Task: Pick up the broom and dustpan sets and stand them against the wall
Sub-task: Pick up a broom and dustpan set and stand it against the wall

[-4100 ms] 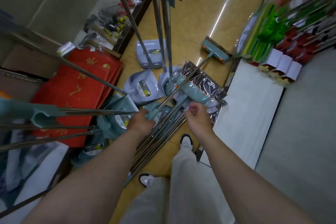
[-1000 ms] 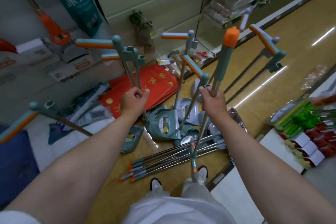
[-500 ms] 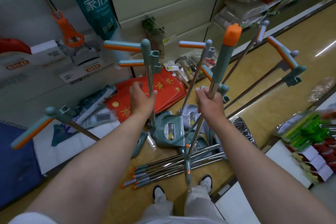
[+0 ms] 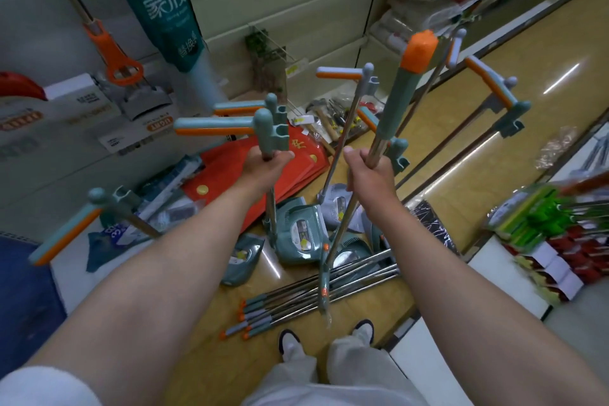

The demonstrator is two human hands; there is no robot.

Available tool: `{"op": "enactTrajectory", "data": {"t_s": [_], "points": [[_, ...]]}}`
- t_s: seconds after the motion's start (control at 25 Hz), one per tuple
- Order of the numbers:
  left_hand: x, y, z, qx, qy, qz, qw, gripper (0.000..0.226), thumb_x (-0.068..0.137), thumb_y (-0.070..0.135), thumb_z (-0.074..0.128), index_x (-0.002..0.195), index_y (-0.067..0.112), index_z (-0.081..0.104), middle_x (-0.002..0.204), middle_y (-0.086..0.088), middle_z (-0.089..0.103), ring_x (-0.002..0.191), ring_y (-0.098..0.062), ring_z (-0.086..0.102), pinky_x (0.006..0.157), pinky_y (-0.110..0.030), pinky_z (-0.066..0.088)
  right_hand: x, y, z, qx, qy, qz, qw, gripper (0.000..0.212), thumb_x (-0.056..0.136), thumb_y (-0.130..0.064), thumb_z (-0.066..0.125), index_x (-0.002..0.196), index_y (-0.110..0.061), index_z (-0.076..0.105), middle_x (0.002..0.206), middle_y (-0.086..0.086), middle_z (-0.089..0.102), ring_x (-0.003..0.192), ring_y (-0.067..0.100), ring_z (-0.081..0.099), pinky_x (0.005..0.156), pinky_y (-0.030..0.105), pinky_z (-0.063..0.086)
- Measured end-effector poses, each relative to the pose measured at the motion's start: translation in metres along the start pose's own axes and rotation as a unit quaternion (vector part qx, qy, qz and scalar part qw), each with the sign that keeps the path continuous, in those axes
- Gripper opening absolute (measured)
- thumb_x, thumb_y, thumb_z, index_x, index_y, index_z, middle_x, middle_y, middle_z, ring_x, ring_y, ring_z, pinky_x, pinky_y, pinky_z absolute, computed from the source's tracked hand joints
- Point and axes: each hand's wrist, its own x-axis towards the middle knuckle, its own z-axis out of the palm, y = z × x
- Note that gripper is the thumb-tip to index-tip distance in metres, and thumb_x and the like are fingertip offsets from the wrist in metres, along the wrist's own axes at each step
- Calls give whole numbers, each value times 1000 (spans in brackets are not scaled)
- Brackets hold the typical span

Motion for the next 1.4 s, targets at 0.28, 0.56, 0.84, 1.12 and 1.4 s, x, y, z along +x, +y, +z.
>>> {"op": "enactTrajectory", "data": {"t_s": [0.28,0.56,0.84,1.12,1.4], "points": [[-49,49,-17,-109,-92,104,984,43,95,9,61,61,24,40,48,14,35,45,-7,32,50,-25,27,-6,-34,16,31,-77,-37,996,39,93,-39,61,67,-11,50,62,9,40,58,20,42,62,37,39],[-81,77,-28,-112,-112,151,976,23,86,5,63,73,22,57,56,6,44,51,-10,40,53,-28,31,-6,-83,38,63,-119,-105,985,42,88,-35,59,59,-10,43,55,7,39,55,22,42,54,49,42],[-91,99,-39,-110,-128,149,974,25,88,9,72,110,20,66,61,13,54,54,-1,53,55,-22,42,-18,-95,35,173,-232,-116,950,32,95,-45,61,90,-15,52,58,-8,52,51,11,46,52,29,40],[-93,110,-36,-148,-81,137,976,17,84,14,76,97,7,69,65,0,66,59,-14,63,52,-28,44,-11,-109,45,179,-298,-86,933,106,58,-90,60,125,-14,28,88,2,56,74,24,51,60,38,43],[-93,130,-29,-119,-48,209,969,17,92,3,66,98,18,71,85,12,75,87,-6,70,78,-22,54,-2,-126,49,266,-246,-89,928,61,80,-67,61,107,-19,34,101,5,48,84,9,57,71,28,49]]}}
